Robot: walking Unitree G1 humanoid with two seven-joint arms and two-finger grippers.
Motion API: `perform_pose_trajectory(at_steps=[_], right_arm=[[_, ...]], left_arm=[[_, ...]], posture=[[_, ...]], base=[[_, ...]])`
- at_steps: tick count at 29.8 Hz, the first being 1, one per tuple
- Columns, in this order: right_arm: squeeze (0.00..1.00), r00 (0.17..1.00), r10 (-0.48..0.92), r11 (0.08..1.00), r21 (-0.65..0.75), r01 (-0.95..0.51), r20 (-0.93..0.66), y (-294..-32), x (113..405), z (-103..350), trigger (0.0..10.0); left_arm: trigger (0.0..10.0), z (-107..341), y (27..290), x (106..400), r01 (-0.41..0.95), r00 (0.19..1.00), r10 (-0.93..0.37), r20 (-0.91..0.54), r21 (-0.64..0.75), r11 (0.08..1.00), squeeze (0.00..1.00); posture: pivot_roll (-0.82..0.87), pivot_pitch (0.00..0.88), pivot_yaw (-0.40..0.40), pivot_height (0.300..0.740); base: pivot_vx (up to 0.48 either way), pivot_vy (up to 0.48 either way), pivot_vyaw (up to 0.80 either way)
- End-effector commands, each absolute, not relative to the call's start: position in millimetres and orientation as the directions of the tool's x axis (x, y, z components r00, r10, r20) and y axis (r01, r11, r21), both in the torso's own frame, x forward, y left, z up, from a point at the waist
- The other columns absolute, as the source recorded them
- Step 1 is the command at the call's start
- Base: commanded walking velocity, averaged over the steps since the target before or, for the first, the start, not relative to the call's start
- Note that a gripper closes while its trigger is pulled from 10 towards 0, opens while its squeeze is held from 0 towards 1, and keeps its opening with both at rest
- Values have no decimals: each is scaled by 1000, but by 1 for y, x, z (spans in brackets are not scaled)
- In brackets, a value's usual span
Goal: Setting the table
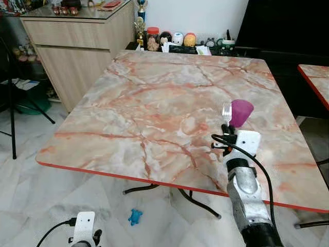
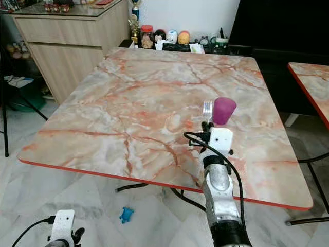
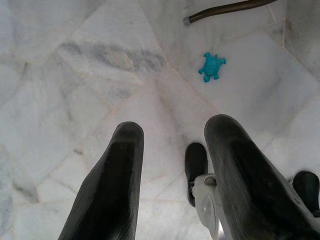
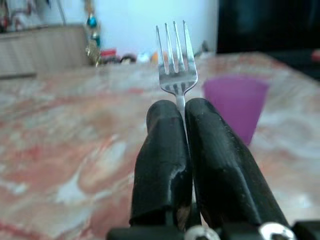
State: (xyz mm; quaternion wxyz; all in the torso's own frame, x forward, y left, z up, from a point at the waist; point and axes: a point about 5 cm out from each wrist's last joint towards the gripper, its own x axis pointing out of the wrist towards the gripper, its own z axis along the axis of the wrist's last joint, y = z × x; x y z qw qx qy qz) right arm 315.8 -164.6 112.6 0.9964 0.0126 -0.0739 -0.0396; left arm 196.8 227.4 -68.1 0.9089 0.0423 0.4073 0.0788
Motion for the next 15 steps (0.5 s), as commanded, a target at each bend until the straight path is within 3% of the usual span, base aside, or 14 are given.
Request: perform_pose_trajectory(at_steps=[1, 10, 15], right_arm=[[0, 976, -88, 996, -6, 91, 200, -165, 313, 122, 10000], [0, 952, -162, 984, 113, 137, 259, -172, 321, 145, 10000], [0, 945, -132, 989, 101, 107, 298, -166, 328, 160, 10000]], left_arm=[[10000, -70, 230, 193, -106, 640, 183, -746, 150, 983, 0], [10000, -68, 229, 198, -99, 650, 190, -736, 166, 981, 0], [10000, -68, 228, 198, -104, 649, 195, -735, 168, 980, 0]], posture=[[47, 0, -9, 740], [53, 0, -10, 740], [54, 0, -10, 740]], base=[[0, 0, 0], [0, 0, 0], [0, -440, 0]])
